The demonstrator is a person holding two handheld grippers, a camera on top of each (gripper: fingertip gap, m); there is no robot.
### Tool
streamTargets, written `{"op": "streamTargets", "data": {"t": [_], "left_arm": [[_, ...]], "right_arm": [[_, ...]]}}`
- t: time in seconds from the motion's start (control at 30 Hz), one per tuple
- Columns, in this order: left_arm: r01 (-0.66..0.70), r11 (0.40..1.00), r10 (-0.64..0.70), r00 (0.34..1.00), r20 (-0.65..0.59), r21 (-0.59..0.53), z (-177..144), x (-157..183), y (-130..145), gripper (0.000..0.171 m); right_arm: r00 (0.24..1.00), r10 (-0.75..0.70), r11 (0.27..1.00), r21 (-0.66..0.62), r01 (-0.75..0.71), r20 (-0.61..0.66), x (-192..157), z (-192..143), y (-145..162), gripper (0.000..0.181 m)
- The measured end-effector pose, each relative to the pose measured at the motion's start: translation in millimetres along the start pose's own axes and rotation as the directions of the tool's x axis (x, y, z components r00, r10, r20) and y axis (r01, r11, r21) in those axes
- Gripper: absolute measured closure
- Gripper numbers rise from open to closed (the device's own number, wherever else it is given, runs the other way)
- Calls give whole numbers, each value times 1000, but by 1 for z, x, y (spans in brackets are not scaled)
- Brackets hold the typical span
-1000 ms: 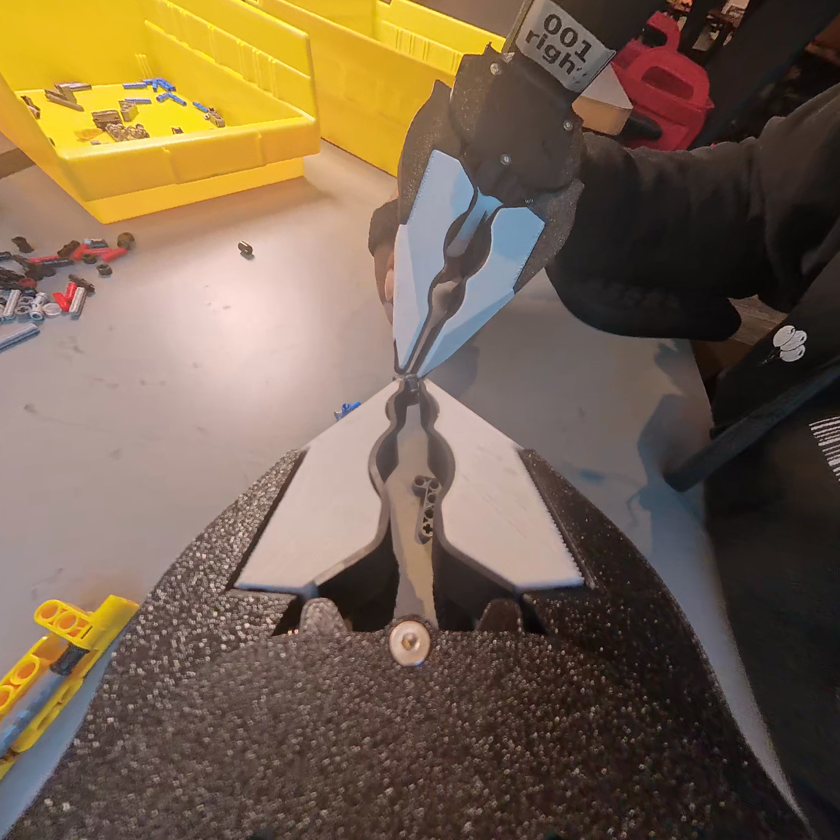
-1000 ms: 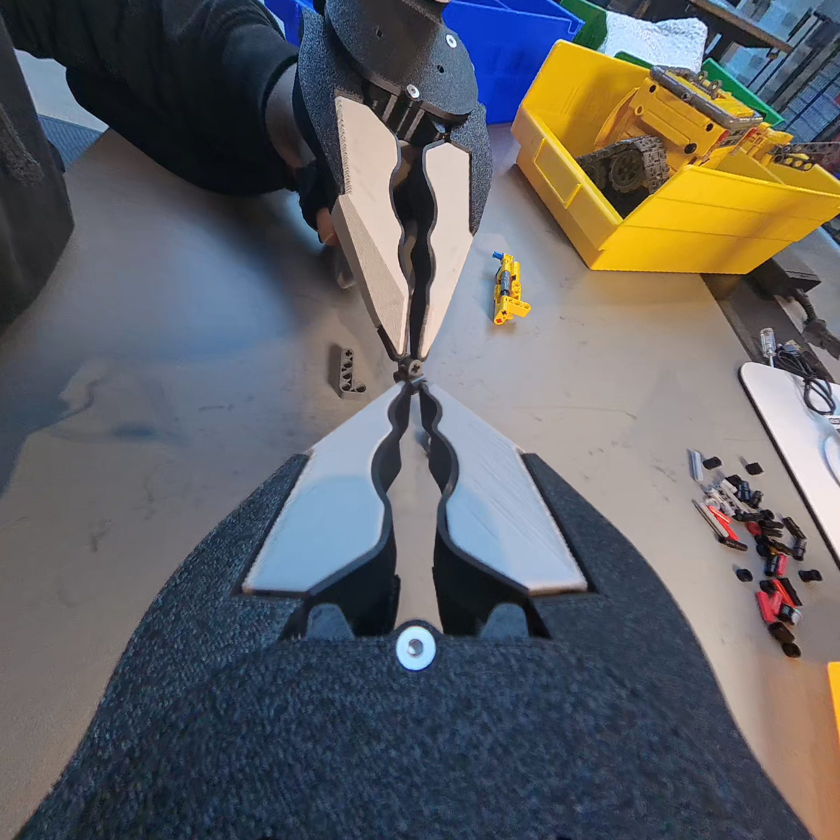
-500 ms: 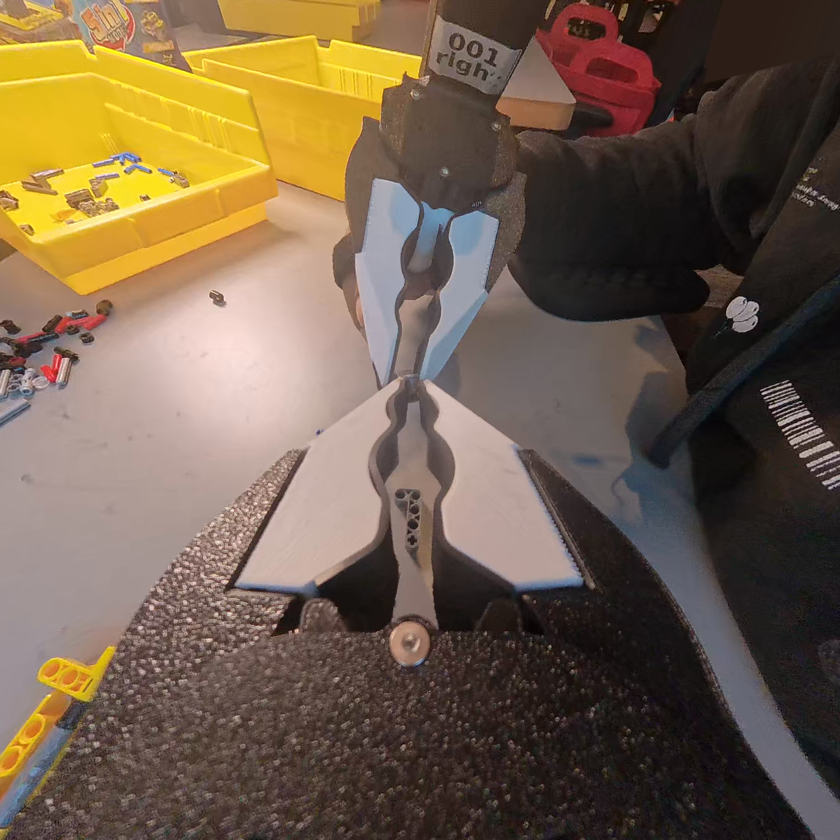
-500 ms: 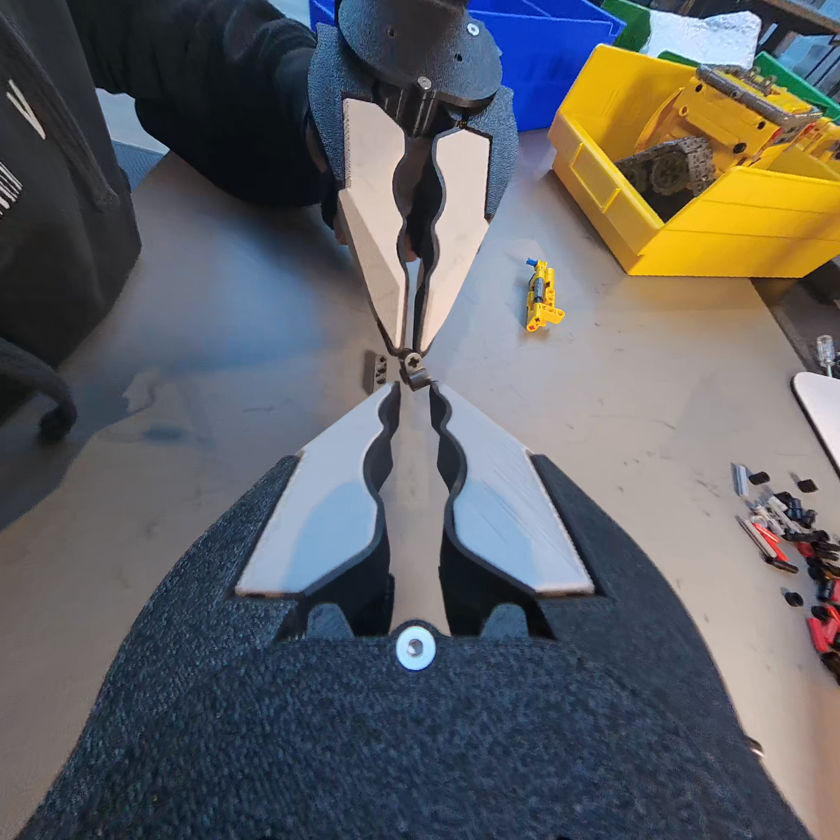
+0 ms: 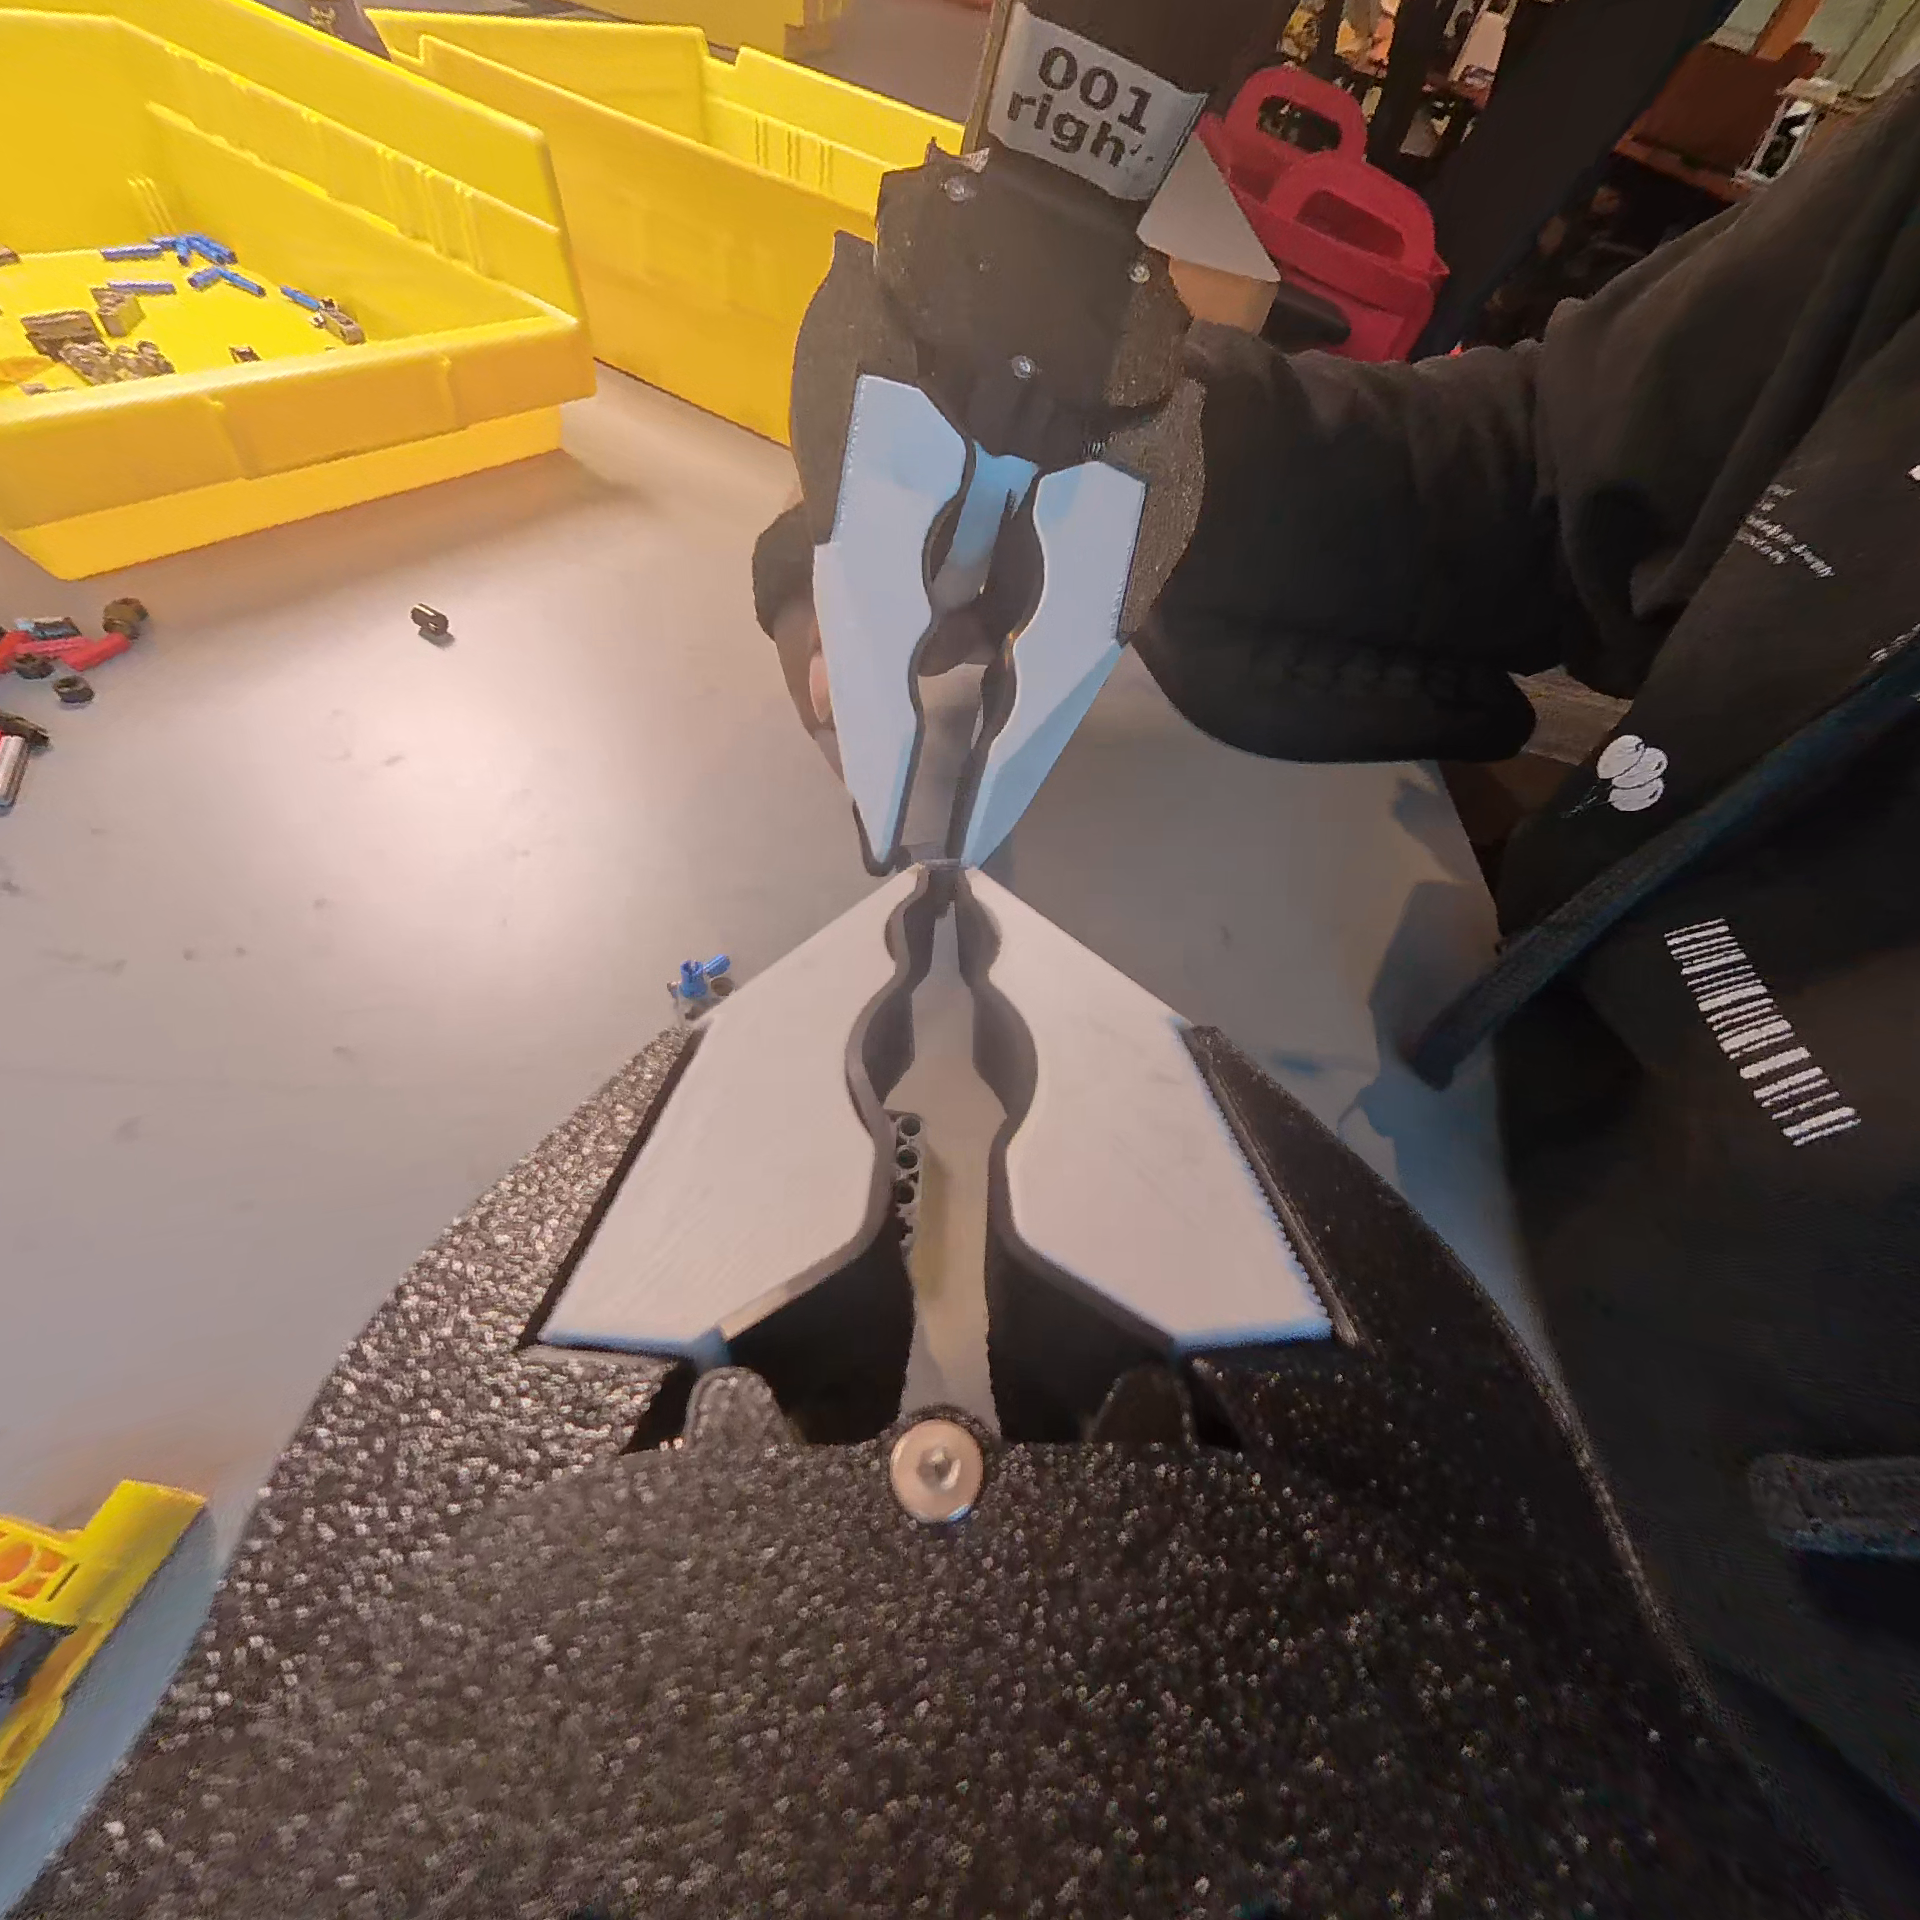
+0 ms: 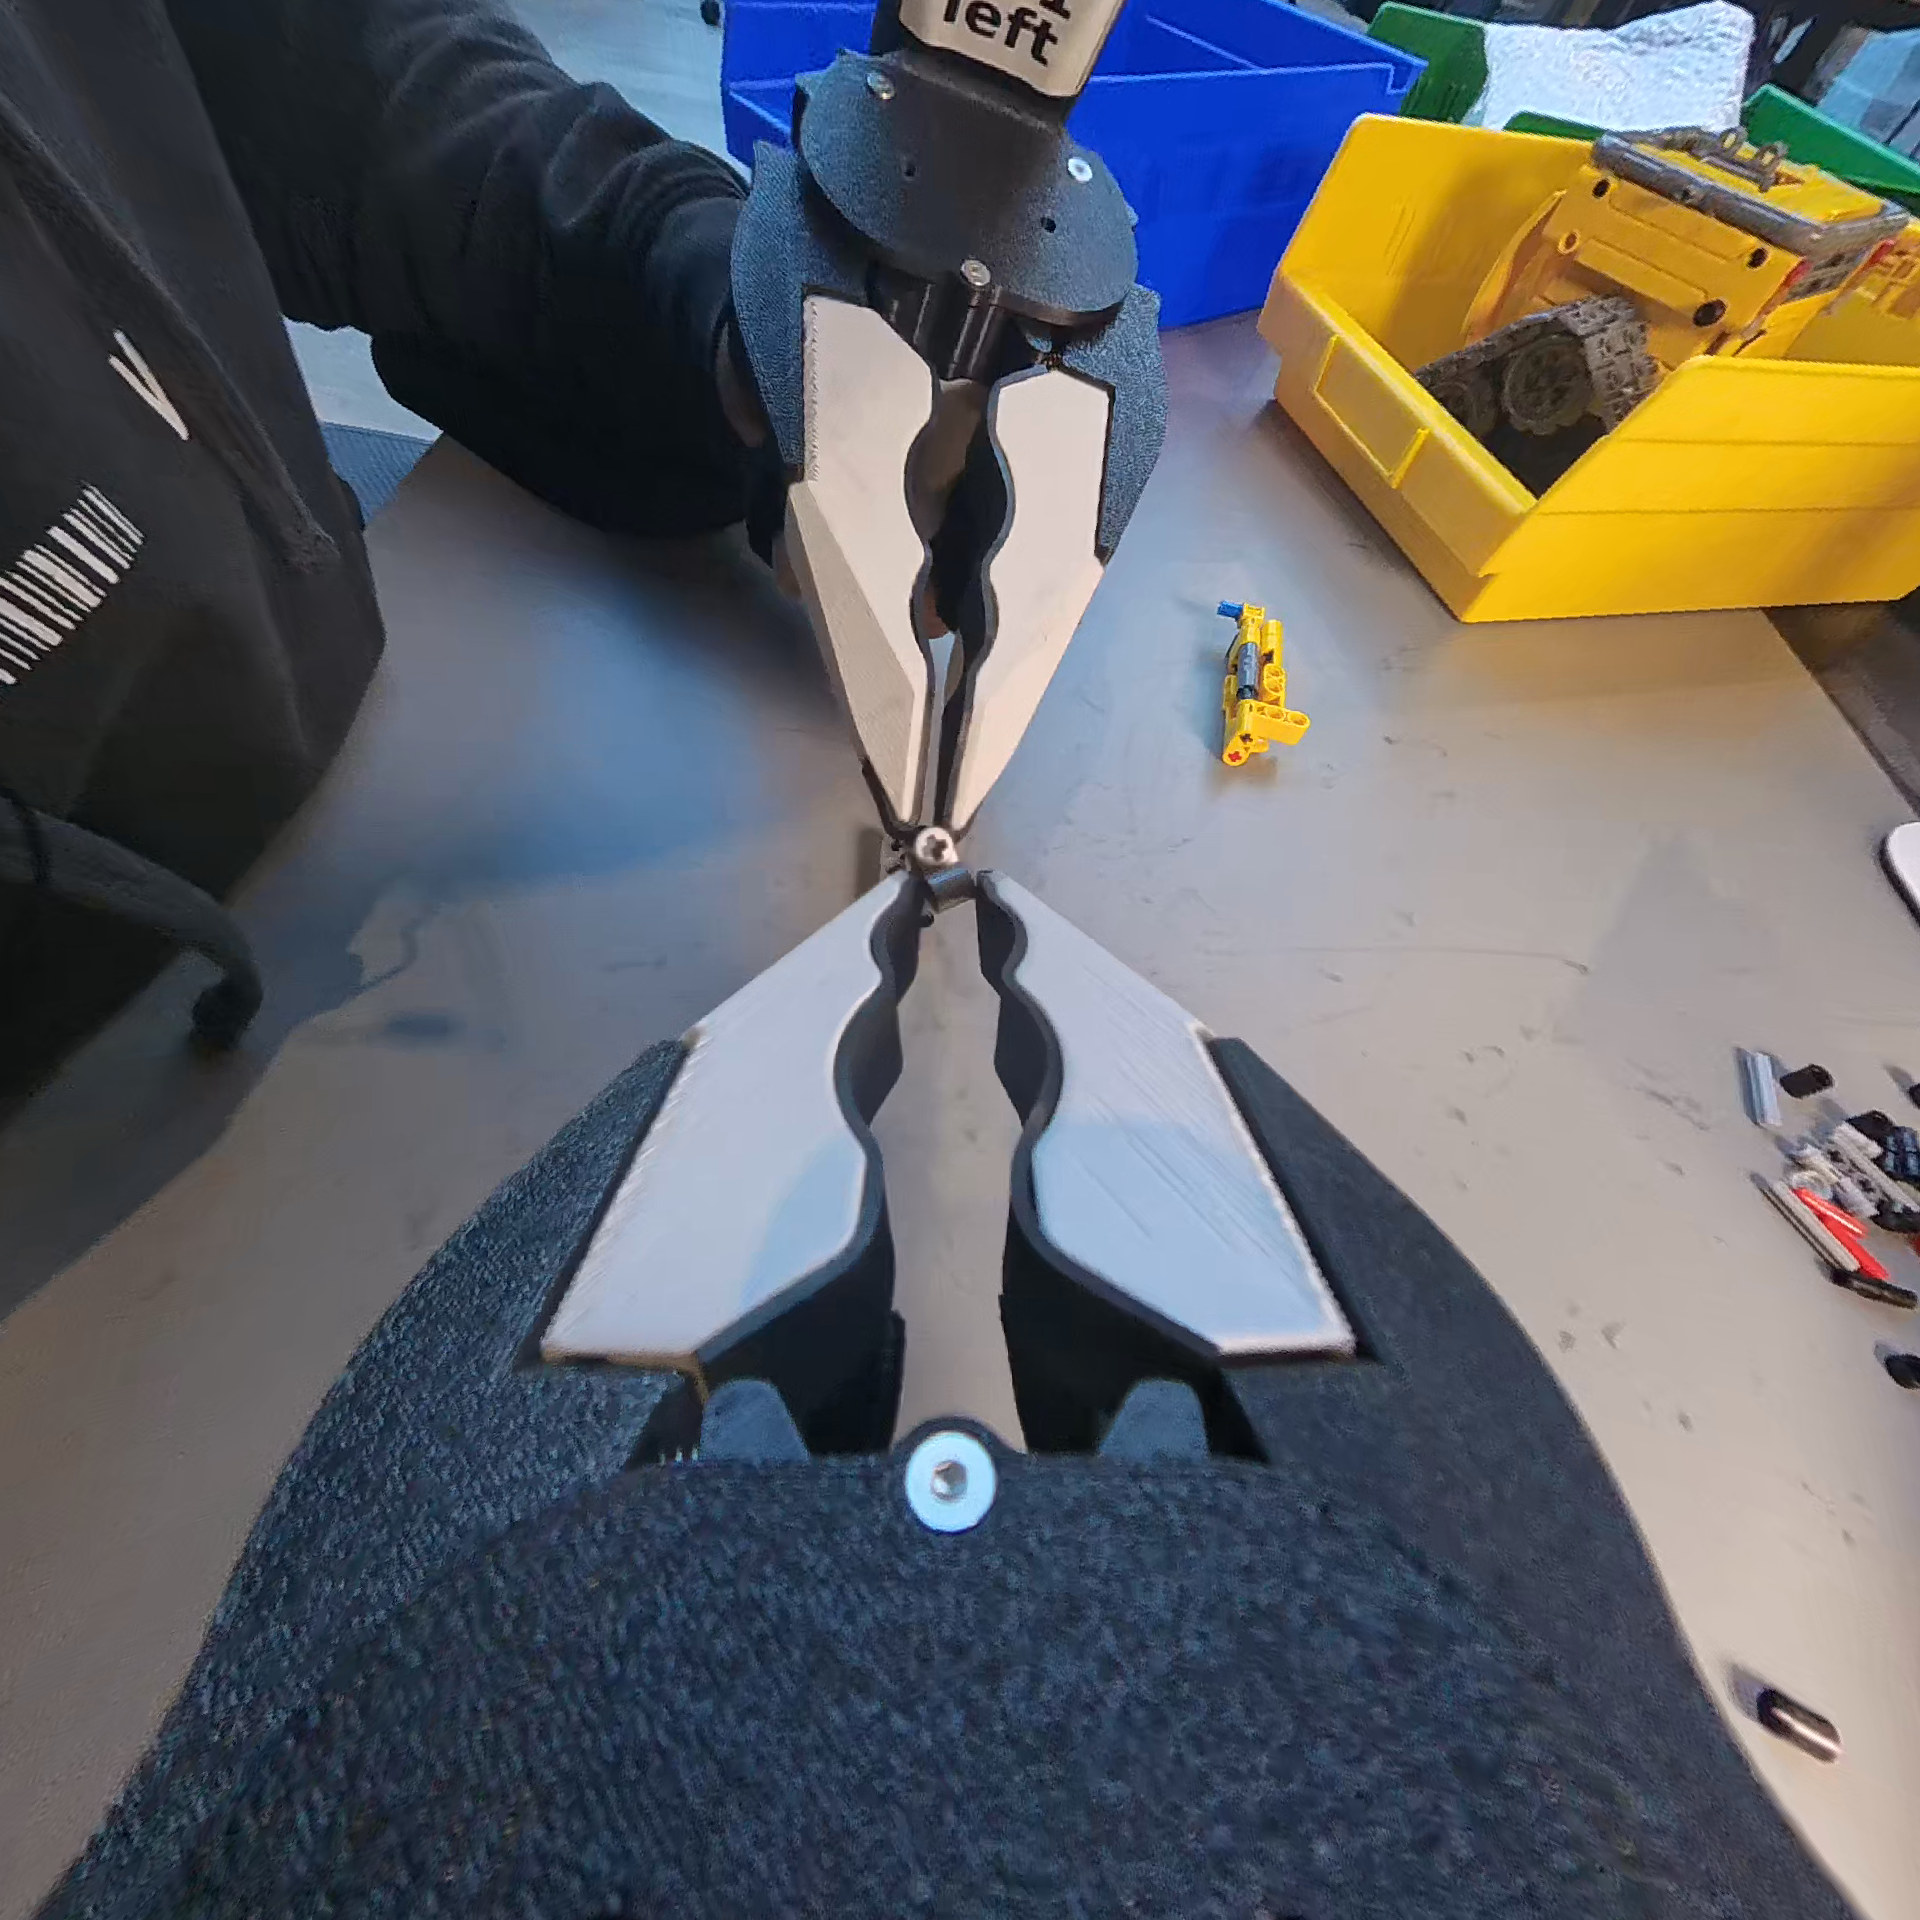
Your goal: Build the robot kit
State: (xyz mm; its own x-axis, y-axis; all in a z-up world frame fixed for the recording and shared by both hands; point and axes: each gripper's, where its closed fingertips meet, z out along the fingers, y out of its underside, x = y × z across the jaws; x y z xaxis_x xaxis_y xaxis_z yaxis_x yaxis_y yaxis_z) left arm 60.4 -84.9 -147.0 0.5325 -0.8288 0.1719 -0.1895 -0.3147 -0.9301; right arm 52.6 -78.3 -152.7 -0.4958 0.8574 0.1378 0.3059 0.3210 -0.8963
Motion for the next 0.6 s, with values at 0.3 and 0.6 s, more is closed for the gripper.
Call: {"op": "streamTargets", "data": {"t": [0.3,0.6], "left_arm": [[-23,1000,23,999,46,5,-3,-6,-1,169],[-311,949,316,928,196,-58,-4,-9,-3,153]], "right_arm": [[987,158,987,-23,-158,29,6,0,8,172],[870,465,879,27,-475,162,5,0,0,172]]}}
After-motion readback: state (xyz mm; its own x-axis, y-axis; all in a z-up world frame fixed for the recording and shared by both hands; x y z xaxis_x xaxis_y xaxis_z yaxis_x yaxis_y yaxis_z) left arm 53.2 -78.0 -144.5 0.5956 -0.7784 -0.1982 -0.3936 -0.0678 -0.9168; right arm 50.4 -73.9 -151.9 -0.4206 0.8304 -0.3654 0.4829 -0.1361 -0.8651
